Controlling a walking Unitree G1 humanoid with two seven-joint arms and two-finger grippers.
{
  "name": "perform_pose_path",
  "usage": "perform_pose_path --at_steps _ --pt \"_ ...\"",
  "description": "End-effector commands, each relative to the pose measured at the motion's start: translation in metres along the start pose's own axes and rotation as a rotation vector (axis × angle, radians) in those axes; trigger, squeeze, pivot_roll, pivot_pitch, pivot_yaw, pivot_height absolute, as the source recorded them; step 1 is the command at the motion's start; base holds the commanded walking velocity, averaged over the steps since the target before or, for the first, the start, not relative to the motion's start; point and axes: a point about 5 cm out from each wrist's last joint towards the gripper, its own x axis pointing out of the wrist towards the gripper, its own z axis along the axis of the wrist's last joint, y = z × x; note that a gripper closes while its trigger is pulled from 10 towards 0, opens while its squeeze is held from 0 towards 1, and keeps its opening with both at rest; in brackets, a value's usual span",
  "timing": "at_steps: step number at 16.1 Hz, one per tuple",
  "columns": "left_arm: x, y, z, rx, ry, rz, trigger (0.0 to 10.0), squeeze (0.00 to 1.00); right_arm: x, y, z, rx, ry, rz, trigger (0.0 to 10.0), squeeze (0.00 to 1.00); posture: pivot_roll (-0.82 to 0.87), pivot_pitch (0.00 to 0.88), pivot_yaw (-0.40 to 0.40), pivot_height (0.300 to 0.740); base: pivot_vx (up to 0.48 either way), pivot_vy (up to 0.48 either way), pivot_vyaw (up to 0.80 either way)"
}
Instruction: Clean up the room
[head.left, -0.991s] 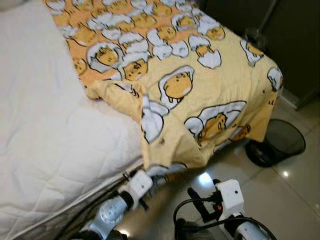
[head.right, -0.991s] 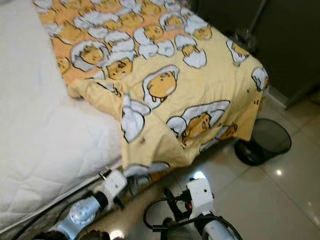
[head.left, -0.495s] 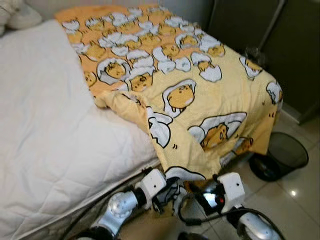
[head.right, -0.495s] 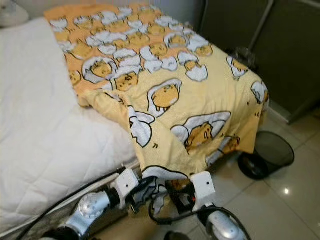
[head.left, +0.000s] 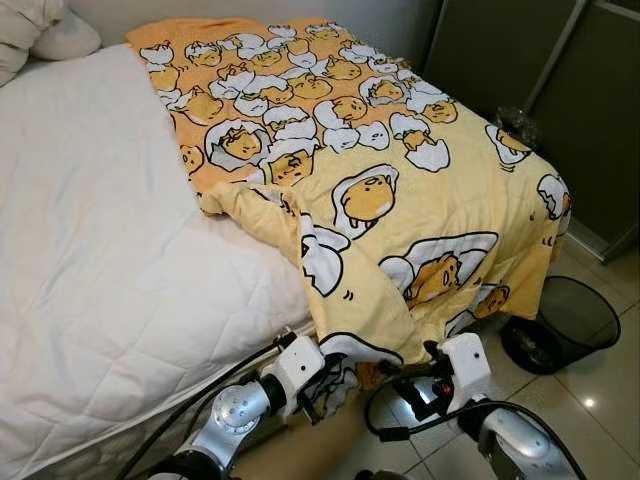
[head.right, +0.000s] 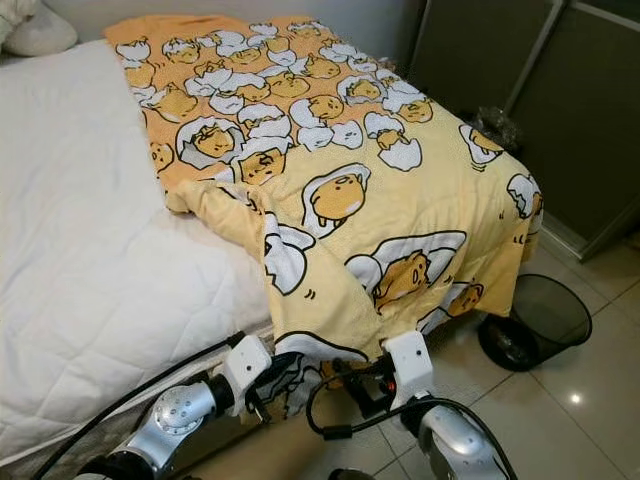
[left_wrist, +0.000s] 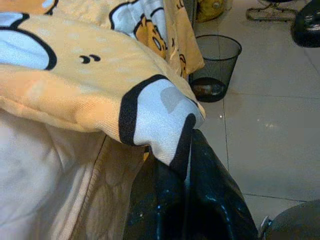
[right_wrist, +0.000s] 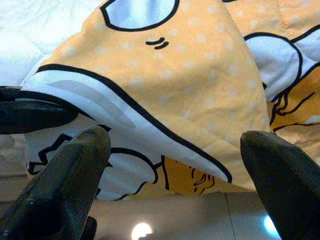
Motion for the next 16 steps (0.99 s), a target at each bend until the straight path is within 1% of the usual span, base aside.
perform_pose_path --at_steps 1,2,4,5,6,7,8,10,12,13,14,15,16 --pt "0.003 0.003 0.003 -0.008 -0.002 0.016 10.0 0.0 0.0 -0.004 0.0 0.011 0.002 -0.004 10.0 0.0 -0.04 0.0 -0.038 0.74 -0.394 -0.259 0.0" --pt "0.003 0.002 0.003 -0.01 0.001 0.018 10.0 0.0 0.001 -0.005 0.001 0.011 0.001 -0.003 10.0 0.0 -0.04 0.0 -0.039 0.74 -0.416 0.0 0.0" --pt "0.003 0.0 0.001 0.0 0.011 0.009 10.0 0.0 0.003 -0.009 0.003 0.008 0.001 -0.004 10.0 0.0 -0.03 0.0 -0.045 0.74 -0.381 -0.253 0.0" --pt "0.003 -0.003 -0.003 0.008 0.044 -0.012 10.0 0.0 0.004 -0.009 0.003 0.002 0.004 0.003 10.0 0.0 -0.03 0.0 -0.045 0.74 0.0 0.0 0.0" --pt "0.004 -0.003 -0.004 0.017 0.055 -0.018 10.0 0.0 0.004 -0.009 0.004 0.001 0.006 0.006 10.0 0.0 -0.03 0.0 -0.045 0.74 0.0 0.0 0.0" --pt "0.005 -0.007 -0.009 -0.019 0.099 -0.031 10.0 0.0 0.007 -0.009 0.005 -0.007 0.007 0.018 10.0 0.0 -0.03 0.0 -0.045 0.74 0.0 0.0 0.0" --pt "0.008 -0.009 -0.009 -0.037 0.111 -0.022 10.0 0.0 0.009 -0.009 0.006 -0.01 0.006 0.022 10.0 0.0 -0.02 0.0 -0.047 0.74 0.0 0.0 0.0" --pt "0.011 -0.012 -0.008 -0.033 0.116 -0.024 10.0 0.0 0.011 -0.009 0.007 -0.013 0.005 0.026 10.0 0.0 -0.02 0.0 -0.048 0.74 0.0 0.0 0.0" --pt "0.022 -0.027 -0.001 -0.06 0.099 -0.1 10.0 0.0 0.016 -0.009 0.01 -0.029 0.005 0.046 10.0 0.0 -0.03 0.0 -0.048 0.74 0.0 0.0 0.0" --pt "0.024 -0.035 -0.002 -0.081 0.108 -0.146 10.0 0.0 0.017 -0.009 0.011 -0.033 0.006 0.051 10.0 0.0 -0.03 0.0 -0.049 0.74 0.0 0.0 0.0" --pt "0.025 -0.04 -0.003 -0.078 0.114 -0.174 10.0 0.0 0.018 -0.009 0.011 -0.036 0.007 0.054 10.0 0.0 -0.03 0.0 -0.048 0.74 0.0 0.0 0.0" --pt "0.025 -0.052 -0.007 -0.108 0.133 -0.213 10.0 0.0 0.018 -0.01 0.012 -0.043 0.009 0.06 10.0 0.0 -0.04 0.0 -0.05 0.74 0.0 0.0 0.0" --pt "0.024 -0.057 -0.009 -0.139 0.145 -0.213 10.0 0.0 0.017 -0.011 0.012 -0.044 0.012 0.061 10.0 0.0 -0.04 0.0 -0.054 0.74 0.0 0.0 0.0"
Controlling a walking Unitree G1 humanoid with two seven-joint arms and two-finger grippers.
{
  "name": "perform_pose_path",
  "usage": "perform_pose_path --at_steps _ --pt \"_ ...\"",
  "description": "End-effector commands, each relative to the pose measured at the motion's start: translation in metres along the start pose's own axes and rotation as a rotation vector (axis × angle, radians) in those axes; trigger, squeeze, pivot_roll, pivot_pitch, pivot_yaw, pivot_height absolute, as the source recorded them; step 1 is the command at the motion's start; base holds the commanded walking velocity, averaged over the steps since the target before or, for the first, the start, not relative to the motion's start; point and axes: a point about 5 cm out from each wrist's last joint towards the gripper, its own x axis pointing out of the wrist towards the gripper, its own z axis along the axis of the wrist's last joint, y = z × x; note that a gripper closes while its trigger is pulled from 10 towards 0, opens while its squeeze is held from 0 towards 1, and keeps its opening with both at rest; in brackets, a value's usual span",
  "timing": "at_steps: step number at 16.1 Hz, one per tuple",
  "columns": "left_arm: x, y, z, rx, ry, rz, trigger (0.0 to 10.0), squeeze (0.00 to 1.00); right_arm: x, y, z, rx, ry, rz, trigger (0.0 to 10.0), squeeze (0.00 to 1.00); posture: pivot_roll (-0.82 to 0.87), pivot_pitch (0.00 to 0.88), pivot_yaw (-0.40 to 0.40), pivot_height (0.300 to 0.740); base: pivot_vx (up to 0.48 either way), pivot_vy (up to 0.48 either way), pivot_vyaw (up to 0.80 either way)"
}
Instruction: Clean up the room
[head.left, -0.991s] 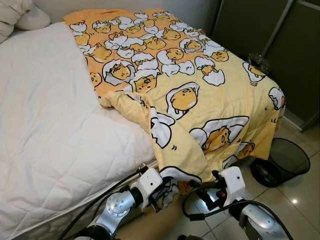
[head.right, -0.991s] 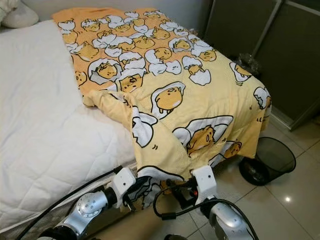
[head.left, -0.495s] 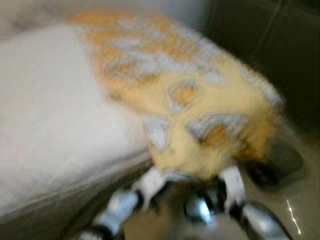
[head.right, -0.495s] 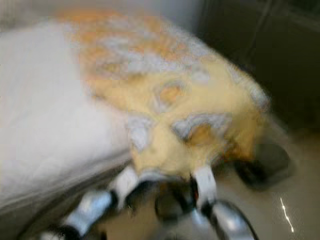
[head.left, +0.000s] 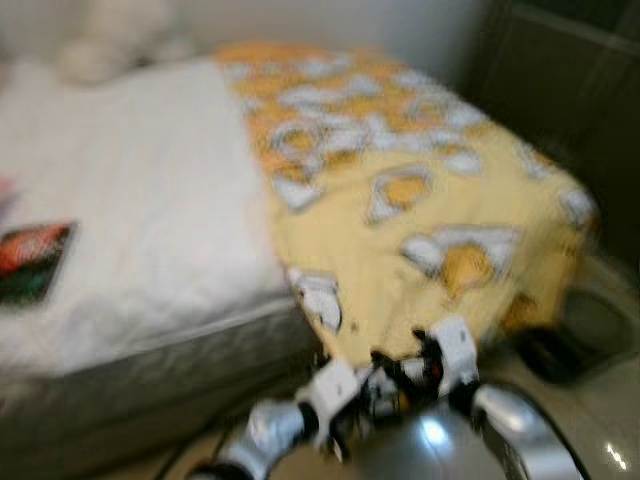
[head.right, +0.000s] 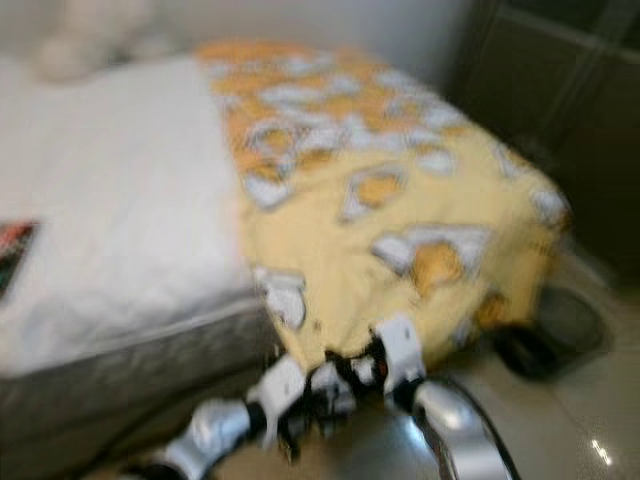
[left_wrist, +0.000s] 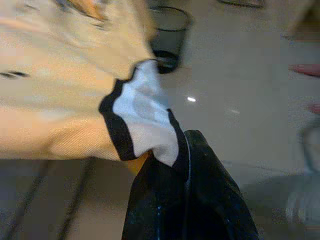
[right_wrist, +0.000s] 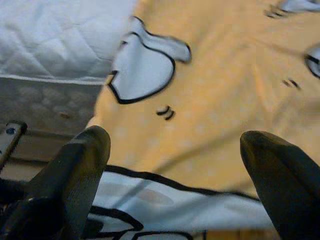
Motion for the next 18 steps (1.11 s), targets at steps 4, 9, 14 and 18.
perform_pose_path --at_steps 4,9,14,18 --pt "0.005 -0.031 -0.008 -0.244 -0.032 -0.169 10.0 0.0 -0.005 0.0 -0.005 -0.011 0.037 0.035 10.0 0.0 -0.03 0.0 -0.067 0.74 0.0 0.0 0.0" --pt "-0.015 -0.047 -0.017 -0.072 -0.079 -0.389 10.0 0.0 -0.017 0.006 -0.018 0.012 0.086 0.067 10.0 0.0 -0.03 0.0 -0.092 0.74 0.0 0.0 0.0" --pt "-0.026 -0.044 -0.005 -0.412 -0.216 -0.568 10.0 0.0 -0.02 -0.002 -0.016 -0.005 0.112 0.083 10.0 0.0 -0.02 0.0 -0.126 0.74 0.0 0.0 0.0" --pt "-0.03 -0.039 -0.003 -0.315 -0.2 -0.534 10.0 0.0 -0.016 -0.005 -0.013 -0.014 0.114 0.085 10.0 0.0 -0.02 0.0 -0.129 0.74 0.0 0.0 0.0"
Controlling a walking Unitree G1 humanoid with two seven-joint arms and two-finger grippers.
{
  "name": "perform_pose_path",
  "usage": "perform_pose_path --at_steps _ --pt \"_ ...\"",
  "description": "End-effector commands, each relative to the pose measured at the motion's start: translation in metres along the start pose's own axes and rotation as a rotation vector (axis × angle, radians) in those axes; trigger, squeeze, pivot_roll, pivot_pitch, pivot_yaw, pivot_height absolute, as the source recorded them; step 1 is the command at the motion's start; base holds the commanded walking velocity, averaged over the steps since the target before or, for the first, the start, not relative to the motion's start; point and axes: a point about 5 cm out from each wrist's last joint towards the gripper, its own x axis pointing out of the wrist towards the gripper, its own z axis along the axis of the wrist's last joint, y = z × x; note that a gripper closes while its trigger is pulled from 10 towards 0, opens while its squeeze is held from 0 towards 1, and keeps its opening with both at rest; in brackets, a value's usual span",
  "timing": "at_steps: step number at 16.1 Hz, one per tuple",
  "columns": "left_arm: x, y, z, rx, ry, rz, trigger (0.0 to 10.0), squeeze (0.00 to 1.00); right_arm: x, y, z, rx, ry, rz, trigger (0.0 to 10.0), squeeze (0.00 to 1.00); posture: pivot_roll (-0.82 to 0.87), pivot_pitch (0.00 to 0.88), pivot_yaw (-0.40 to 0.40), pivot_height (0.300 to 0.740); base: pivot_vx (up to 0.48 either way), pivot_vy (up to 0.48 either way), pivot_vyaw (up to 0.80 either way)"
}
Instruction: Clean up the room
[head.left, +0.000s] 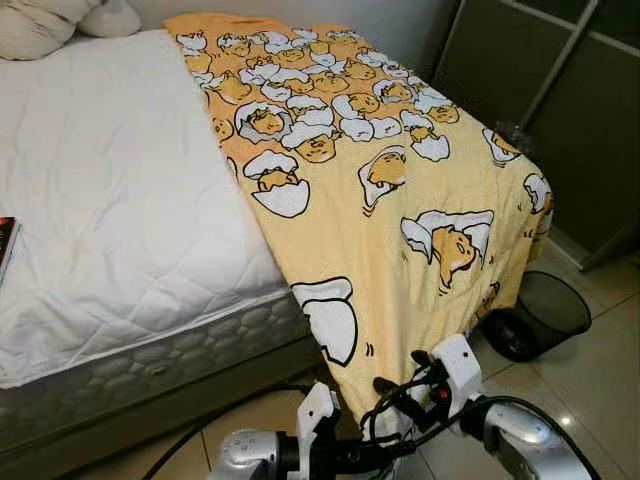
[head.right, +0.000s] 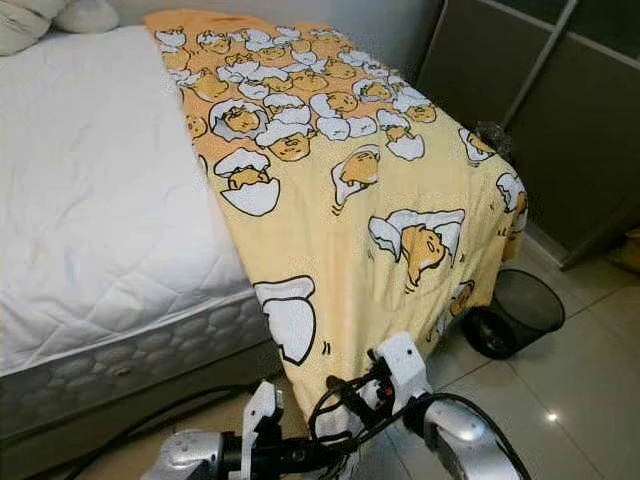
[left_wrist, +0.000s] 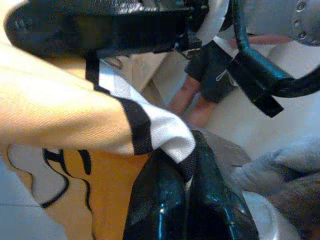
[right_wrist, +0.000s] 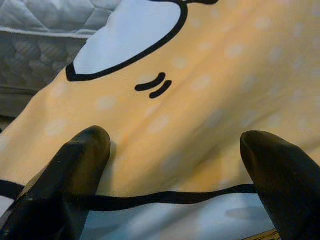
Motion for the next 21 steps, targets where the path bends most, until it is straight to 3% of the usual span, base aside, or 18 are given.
perform_pose_path --at_steps 1,2,5,8,10,12,13,14,15,16,17,19,21 --pt "0.008 0.0 0.006 0.053 0.017 0.02 10.0 0.0 -0.002 -0.007 0.001 -0.004 0.015 -0.012 10.0 0.0 -0.02 0.0 -0.13 0.74 0.0 0.0 0.0" --pt "0.008 0.008 0.013 0.087 0.016 0.093 10.0 1.0 -0.001 -0.007 0.001 -0.004 0.016 -0.011 10.0 0.0 -0.02 0.0 -0.129 0.74 0.0 0.0 0.0" --pt "0.005 0.01 0.014 0.105 0.061 0.096 10.0 1.0 -0.001 -0.006 -0.002 -0.005 0.026 -0.007 10.0 0.0 -0.02 0.0 -0.125 0.74 0.0 0.0 0.0" --pt "-0.01 0.031 0.025 0.236 0.071 0.321 10.0 1.0 0.005 -0.013 0.009 -0.008 -0.041 -0.058 10.0 0.0 0.0 0.0 -0.113 0.74 0.0 0.0 0.0" --pt "-0.041 0.064 0.056 0.3 -0.03 0.639 10.0 1.0 0.014 -0.023 0.032 0.011 -0.164 -0.171 10.0 0.0 0.03 0.0 -0.088 0.74 0.0 0.0 0.0" --pt "-0.059 0.074 0.07 0.305 -0.086 0.752 10.0 1.0 0.019 -0.029 0.043 0.044 -0.219 -0.241 10.0 0.0 0.04 0.0 -0.071 0.74 0.0 0.0 0.0" --pt "-0.075 0.082 0.082 0.343 -0.115 0.891 10.0 1.0 0.024 -0.032 0.048 0.063 -0.246 -0.284 10.0 0.0 0.06 0.0 -0.062 0.74 0.0 0.0 0.0" --pt "-0.096 0.094 0.097 0.327 -0.195 1.121 10.0 1.0 0.028 -0.038 0.055 0.078 -0.285 -0.354 10.0 0.0 0.07 0.0 -0.057 0.74 0.0 0.0 0.0" --pt "-0.112 0.099 0.11 0.316 -0.275 1.278 10.0 0.0 0.03 -0.041 0.061 0.094 -0.32 -0.393 10.0 0.0 0.08 0.0 -0.051 0.74 0.0 0.0 0.0" --pt "-0.13 0.101 0.125 0.323 -0.364 1.44 10.0 0.0 0.035 -0.041 0.071 0.106 -0.361 -0.416 10.0 0.0 0.08 0.0 -0.043 0.74 0.0 -0.285 0.64" --pt "-0.135 0.099 0.13 0.323 -0.393 1.511 10.0 0.0 0.038 -0.039 0.077 0.105 -0.383 -0.419 10.0 0.0 0.09 0.0 -0.041 0.74 0.0 -0.48 0.5" --pt "-0.131 0.096 0.134 0.294 -0.441 1.567 10.0 0.0 0.047 -0.037 0.081 0.089 -0.381 -0.408 10.0 0.0 0.09 0.0 -0.038 0.74 0.0 -0.48 0.49" --pt "-0.119 0.095 0.142 0.357 -0.421 1.566 10.0 0.0 0.055 -0.034 0.086 0.1 -0.395 -0.401 10.0 0.0 0.09 0.0 -0.038 0.74 0.0 -0.48 0.48"
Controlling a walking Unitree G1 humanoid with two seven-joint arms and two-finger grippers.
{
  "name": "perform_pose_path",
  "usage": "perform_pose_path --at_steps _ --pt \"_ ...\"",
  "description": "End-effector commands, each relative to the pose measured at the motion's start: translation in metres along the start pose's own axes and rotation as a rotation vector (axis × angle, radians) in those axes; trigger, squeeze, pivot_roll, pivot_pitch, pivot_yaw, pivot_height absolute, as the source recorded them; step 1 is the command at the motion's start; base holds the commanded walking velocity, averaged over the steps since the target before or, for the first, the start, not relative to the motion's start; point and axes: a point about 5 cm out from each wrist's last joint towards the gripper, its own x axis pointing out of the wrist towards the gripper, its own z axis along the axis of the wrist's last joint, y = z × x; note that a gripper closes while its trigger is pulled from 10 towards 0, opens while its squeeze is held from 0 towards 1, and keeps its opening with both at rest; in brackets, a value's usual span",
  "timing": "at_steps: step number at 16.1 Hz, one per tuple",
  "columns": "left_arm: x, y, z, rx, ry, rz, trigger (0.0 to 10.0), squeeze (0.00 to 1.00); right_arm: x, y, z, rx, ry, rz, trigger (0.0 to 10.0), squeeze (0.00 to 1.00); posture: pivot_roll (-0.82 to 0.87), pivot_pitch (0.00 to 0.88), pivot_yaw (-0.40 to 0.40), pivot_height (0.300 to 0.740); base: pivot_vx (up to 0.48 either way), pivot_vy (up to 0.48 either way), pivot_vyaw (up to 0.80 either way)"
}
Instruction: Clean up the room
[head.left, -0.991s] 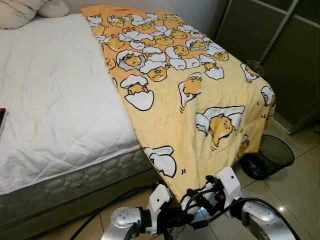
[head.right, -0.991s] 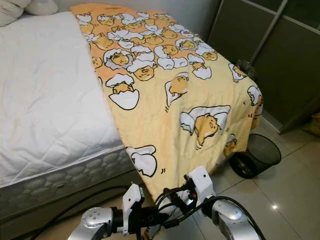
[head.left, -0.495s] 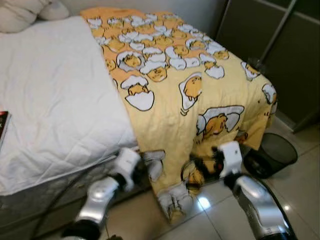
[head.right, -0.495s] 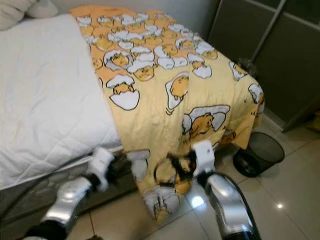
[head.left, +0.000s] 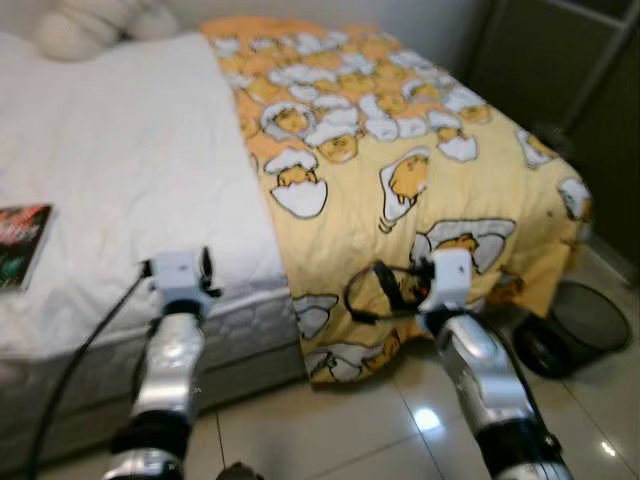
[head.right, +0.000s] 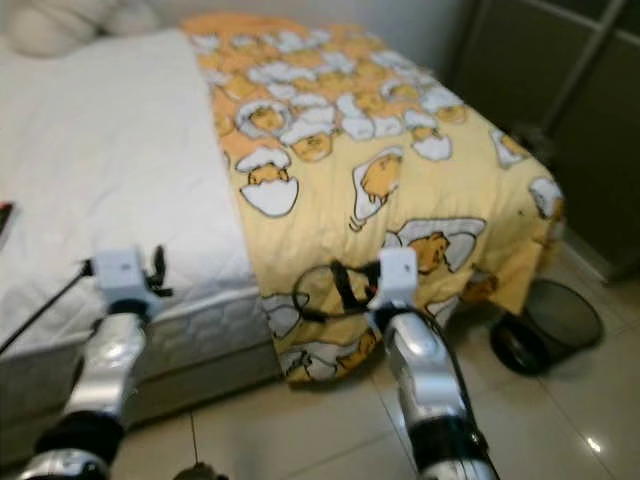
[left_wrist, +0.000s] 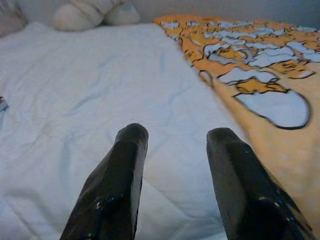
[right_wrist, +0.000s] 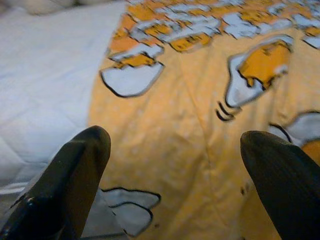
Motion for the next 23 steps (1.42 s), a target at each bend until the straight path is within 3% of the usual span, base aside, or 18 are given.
perform_pose_path --at_steps 1,6,7,8,9,11,13,14,16,17,20,23 --pt "0.004 -0.011 0.007 0.024 -0.022 -0.03 10.0 0.0 -0.001 -0.007 -0.002 0.002 0.005 -0.035 10.0 0.0 0.09 0.0 -0.036 0.74 0.0 -0.48 0.49" --pt "0.008 -0.01 0.009 0.08 -0.002 0.006 10.0 0.0 -0.003 -0.01 -0.01 0.0 0.002 -0.05 10.0 0.0 0.09 0.0 -0.026 0.74 0.0 -0.248 0.48" --pt "0.008 -0.01 0.009 0.09 0.0 0.012 10.0 1.0 -0.003 -0.01 -0.01 -0.002 -0.003 -0.056 10.0 0.0 0.09 0.0 -0.024 0.74 0.0 0.0 0.49" --pt "0.008 -0.008 0.015 0.116 -0.044 0.033 10.0 1.0 -0.006 -0.019 0.003 -0.007 -0.099 -0.148 10.0 0.0 0.09 0.0 -0.022 0.74 0.0 0.0 0.47" --pt "0.006 -0.01 0.022 0.131 -0.088 0.024 10.0 1.0 -0.008 -0.022 0.01 -0.006 -0.138 -0.177 10.0 0.0 0.09 0.0 -0.025 0.74 0.0 0.0 0.47" --pt "0.005 -0.016 0.033 0.128 -0.138 -0.006 10.0 1.0 -0.011 -0.022 0.005 -0.023 -0.115 -0.155 10.0 0.0 0.09 0.0 -0.029 0.74 0.0 0.0 0.48" --pt "0.007 -0.019 0.031 0.078 -0.103 -0.003 10.0 1.0 -0.012 -0.026 -0.002 -0.04 -0.083 -0.16 10.0 0.0 0.1 0.0 -0.031 0.74 0.0 0.0 0.48" --pt "0.008 -0.02 0.026 -0.001 -0.059 -0.039 10.0 1.0 -0.009 -0.025 0.002 -0.044 -0.09 -0.153 10.0 0.0 0.09 0.0 -0.033 0.74 0.0 0.0 0.48" --pt "0.007 -0.02 0.023 0.007 -0.032 -0.039 10.0 1.0 -0.004 -0.02 0.006 -0.05 -0.092 -0.117 10.0 0.0 0.09 0.0 -0.038 0.74 0.0 -0.456 0.48" --pt "0.006 -0.021 0.023 0.011 -0.039 -0.041 10.0 0.0 -0.004 -0.019 0.005 -0.051 -0.088 -0.111 10.0 0.0 0.09 0.0 -0.039 0.74 0.0 -0.431 0.48" --pt "-0.001 -0.024 0.028 0.08 -0.109 -0.104 10.0 0.0 -0.014 -0.028 -0.005 -0.063 -0.053 -0.109 10.0 0.0 0.1 0.0 -0.04 0.74 0.291 -0.375 0.47" --pt "-0.008 -0.019 0.025 0.093 -0.111 -0.176 10.0 0.0 -0.03 -0.04 -0.016 -0.081 -0.019 -0.143 10.0 0.0 0.1 0.0 -0.028 0.74 0.363 -0.312 0.46"
